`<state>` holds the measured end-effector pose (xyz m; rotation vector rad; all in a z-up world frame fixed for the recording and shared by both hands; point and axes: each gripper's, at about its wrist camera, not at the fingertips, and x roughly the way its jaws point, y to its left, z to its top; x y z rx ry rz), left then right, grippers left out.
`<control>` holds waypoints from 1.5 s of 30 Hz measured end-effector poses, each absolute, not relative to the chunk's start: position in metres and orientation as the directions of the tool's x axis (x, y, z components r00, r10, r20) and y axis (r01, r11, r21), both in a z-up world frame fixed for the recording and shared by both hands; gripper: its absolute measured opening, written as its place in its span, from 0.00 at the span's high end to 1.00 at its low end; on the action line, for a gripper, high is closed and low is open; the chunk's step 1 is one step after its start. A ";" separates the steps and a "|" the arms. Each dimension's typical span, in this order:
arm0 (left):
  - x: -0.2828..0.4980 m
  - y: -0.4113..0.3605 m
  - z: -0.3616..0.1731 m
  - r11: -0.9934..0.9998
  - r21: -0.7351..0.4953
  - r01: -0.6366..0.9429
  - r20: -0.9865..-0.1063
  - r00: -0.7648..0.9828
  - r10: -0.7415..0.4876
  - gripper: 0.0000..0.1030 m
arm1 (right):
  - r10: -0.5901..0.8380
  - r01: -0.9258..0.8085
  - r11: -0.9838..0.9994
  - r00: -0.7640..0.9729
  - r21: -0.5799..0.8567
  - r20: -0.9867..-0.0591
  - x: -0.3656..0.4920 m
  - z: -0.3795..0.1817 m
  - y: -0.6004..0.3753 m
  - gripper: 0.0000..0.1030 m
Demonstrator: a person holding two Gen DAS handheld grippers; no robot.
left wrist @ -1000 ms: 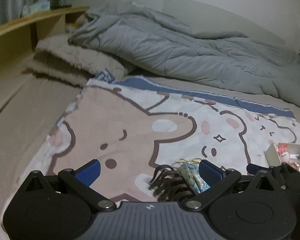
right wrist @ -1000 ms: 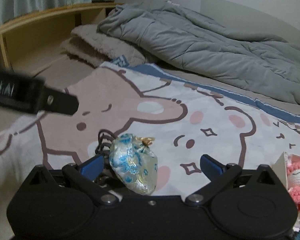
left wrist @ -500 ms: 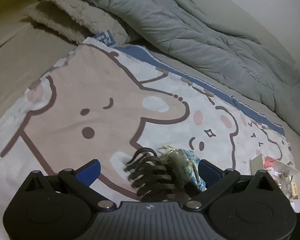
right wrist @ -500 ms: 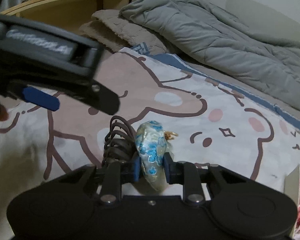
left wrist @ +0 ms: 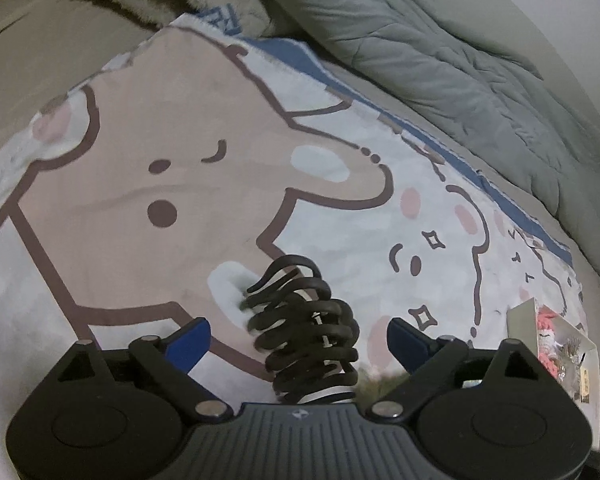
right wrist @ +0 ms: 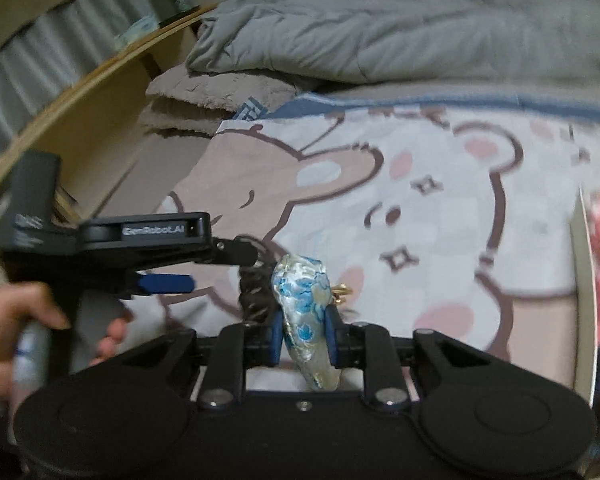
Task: Organize objects
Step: 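Grasp the blue floral pouch with the right gripper while the left approaches the black hair claw, then lift the pouch with the right gripper while the left grasps the black hair claw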
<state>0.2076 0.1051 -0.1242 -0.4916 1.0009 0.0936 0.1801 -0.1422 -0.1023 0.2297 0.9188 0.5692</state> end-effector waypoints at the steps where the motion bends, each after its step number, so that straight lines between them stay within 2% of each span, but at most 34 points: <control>1: 0.208 0.106 -0.126 0.883 -0.362 -0.300 -0.824 0.546 -0.152 0.13 | 0.569 -0.351 0.822 0.453 0.449 -0.686 0.180 -0.106 -0.147 0.79; 4: 0.210 0.104 -0.128 0.876 -0.379 -0.297 -0.815 0.555 -0.164 0.14 | 0.566 -0.298 0.824 0.403 0.482 -0.719 0.180 -0.117 -0.159 0.79; 9: 0.214 0.092 -0.130 0.905 -0.324 -0.276 -0.833 0.536 -0.135 0.14 | 0.484 -0.276 0.874 0.422 0.400 -0.767 0.180 -0.126 -0.165 0.78; 13: 0.211 0.088 -0.133 0.942 -0.206 -0.266 -0.871 0.489 -0.052 0.13 | 0.382 -0.263 0.920 0.446 0.289 -0.810 0.184 -0.127 -0.167 0.72; 18: 0.197 0.105 -0.124 0.950 -0.176 -0.257 -0.870 0.492 -0.028 0.13 | 0.333 -0.267 0.935 0.443 0.232 -0.833 0.184 -0.131 -0.170 0.68; 20: 0.189 0.114 -0.121 0.954 -0.149 -0.258 -0.873 0.488 -0.004 0.13 | 0.324 -0.276 0.937 0.455 0.214 -0.829 0.183 -0.129 -0.170 0.64; 22: 0.182 0.125 -0.120 0.954 -0.103 -0.281 -0.883 0.467 0.042 0.13 | 0.312 -0.273 0.941 0.468 0.201 -0.827 0.183 -0.126 -0.171 0.56; 24: 0.174 0.137 -0.120 0.951 -0.059 -0.304 -0.892 0.444 0.087 0.14 | 0.303 -0.271 0.944 0.480 0.190 -0.823 0.182 -0.124 -0.171 0.54; 30: 0.156 0.159 -0.103 0.920 -0.145 -0.365 -0.868 0.493 0.059 0.19 | 0.313 -0.281 0.941 0.520 0.187 -0.795 0.181 -0.114 -0.170 0.49; 32: 0.155 0.155 -0.096 0.915 -0.176 -0.362 -0.856 0.515 0.039 0.22 | 0.329 -0.285 0.937 0.525 0.202 -0.785 0.181 -0.113 -0.170 0.45; 36: 0.162 0.136 -0.093 0.907 -0.233 -0.351 -0.844 0.536 -0.010 0.23 | 0.363 -0.324 0.921 0.519 0.214 -0.774 0.179 -0.113 -0.165 0.31; 39: 0.169 0.118 -0.095 0.914 -0.225 -0.338 -0.847 0.531 -0.012 0.23 | 0.398 -0.369 0.902 0.504 0.226 -0.766 0.178 -0.114 -0.161 0.24; 42: 0.177 0.103 -0.100 0.918 -0.216 -0.332 -0.855 0.519 -0.014 0.23 | 0.406 -0.416 0.887 0.499 0.199 -0.765 0.176 -0.116 -0.153 0.16; 45: 0.183 0.093 -0.105 0.927 -0.186 -0.326 -0.861 0.509 0.007 0.23 | 0.404 -0.467 0.870 0.498 0.155 -0.767 0.173 -0.121 -0.145 0.12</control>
